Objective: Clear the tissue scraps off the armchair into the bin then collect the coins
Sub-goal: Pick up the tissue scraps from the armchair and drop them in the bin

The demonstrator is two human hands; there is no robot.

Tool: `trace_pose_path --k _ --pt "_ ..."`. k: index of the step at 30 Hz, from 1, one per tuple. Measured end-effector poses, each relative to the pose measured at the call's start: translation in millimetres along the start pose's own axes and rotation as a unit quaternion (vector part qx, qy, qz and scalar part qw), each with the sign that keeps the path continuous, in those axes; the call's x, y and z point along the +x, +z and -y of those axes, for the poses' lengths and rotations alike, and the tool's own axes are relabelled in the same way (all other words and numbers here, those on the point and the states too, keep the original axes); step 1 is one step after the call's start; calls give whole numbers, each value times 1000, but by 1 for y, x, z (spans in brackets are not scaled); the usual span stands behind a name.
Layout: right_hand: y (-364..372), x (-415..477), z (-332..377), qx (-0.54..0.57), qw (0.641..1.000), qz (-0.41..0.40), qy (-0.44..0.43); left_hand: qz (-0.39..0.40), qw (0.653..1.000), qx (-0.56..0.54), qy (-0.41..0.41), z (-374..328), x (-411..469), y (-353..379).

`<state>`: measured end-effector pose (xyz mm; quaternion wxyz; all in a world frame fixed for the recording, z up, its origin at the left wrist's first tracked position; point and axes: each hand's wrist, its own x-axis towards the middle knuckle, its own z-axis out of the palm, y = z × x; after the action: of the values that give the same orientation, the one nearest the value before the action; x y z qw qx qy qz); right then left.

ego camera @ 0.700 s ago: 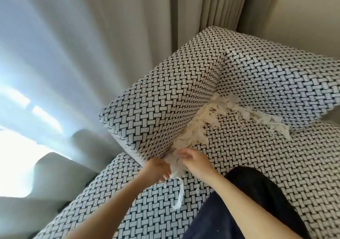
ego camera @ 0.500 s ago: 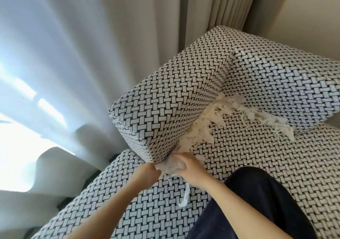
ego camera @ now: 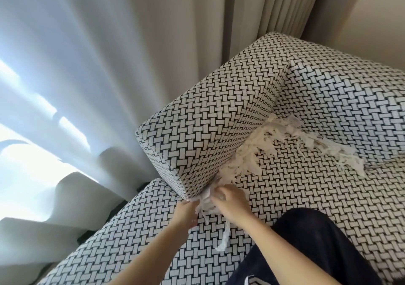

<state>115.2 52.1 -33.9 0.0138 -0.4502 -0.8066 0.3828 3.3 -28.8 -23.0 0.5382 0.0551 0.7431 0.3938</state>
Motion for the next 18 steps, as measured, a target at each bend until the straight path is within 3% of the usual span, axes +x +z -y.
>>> trace_pose_path --k 3,8,12,18 --pt "-7 4 8 84 994 -57 49 -51 998 -32 -1 8 1 8" --pt "-7 14 15 52 996 -32 61 -95 995 14 32 19 -5 16" --pt "-9 18 11 13 994 -16 110 -96 994 23 47 21 -9 20" --pt "-29 -3 -1 95 988 -29 119 -34 999 8 42 25 -17 31"
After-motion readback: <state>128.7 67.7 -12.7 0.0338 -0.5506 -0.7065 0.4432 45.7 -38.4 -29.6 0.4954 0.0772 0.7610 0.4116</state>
